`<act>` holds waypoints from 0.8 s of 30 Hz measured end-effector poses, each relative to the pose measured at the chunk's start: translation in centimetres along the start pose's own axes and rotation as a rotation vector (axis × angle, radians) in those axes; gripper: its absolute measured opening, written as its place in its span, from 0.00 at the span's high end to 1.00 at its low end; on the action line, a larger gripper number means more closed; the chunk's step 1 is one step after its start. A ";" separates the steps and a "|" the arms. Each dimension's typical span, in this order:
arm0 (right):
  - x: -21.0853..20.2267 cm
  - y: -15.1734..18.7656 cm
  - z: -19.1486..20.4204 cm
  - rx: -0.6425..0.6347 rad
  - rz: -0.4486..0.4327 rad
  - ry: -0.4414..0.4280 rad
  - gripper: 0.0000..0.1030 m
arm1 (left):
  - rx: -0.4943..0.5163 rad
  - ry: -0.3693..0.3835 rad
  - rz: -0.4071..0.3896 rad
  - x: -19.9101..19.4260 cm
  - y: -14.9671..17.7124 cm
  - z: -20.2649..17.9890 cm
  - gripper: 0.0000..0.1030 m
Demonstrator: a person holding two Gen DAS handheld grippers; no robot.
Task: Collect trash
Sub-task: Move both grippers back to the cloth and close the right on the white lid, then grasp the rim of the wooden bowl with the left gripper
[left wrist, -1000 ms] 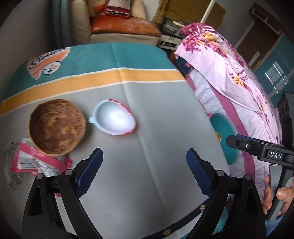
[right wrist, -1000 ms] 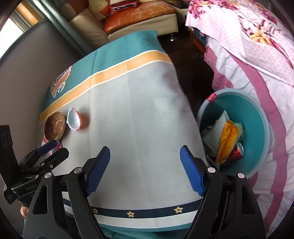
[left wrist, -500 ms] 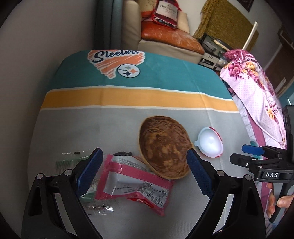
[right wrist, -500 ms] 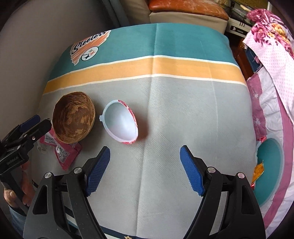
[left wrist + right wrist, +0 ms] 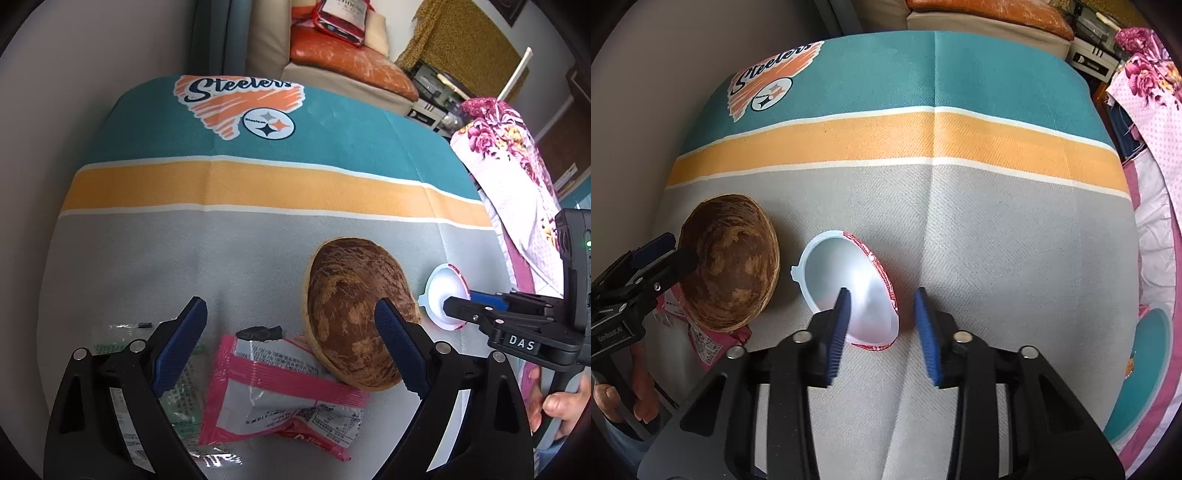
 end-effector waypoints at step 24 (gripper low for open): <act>-3.0 0.9 -3.1 0.038 -0.101 -0.015 0.96 | 0.109 -0.028 0.022 2.1 0.0 -3.9 0.82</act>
Point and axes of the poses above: each gripper's, at about its wrist camera, not at the fingertips, and x roughly the way its jaws point, z to its left, y to its underside, the point moved 7 cm from there along x, roughly the way its jaws point, and after that the axes turned 5 degrees about -y, right-handed, at the moved point
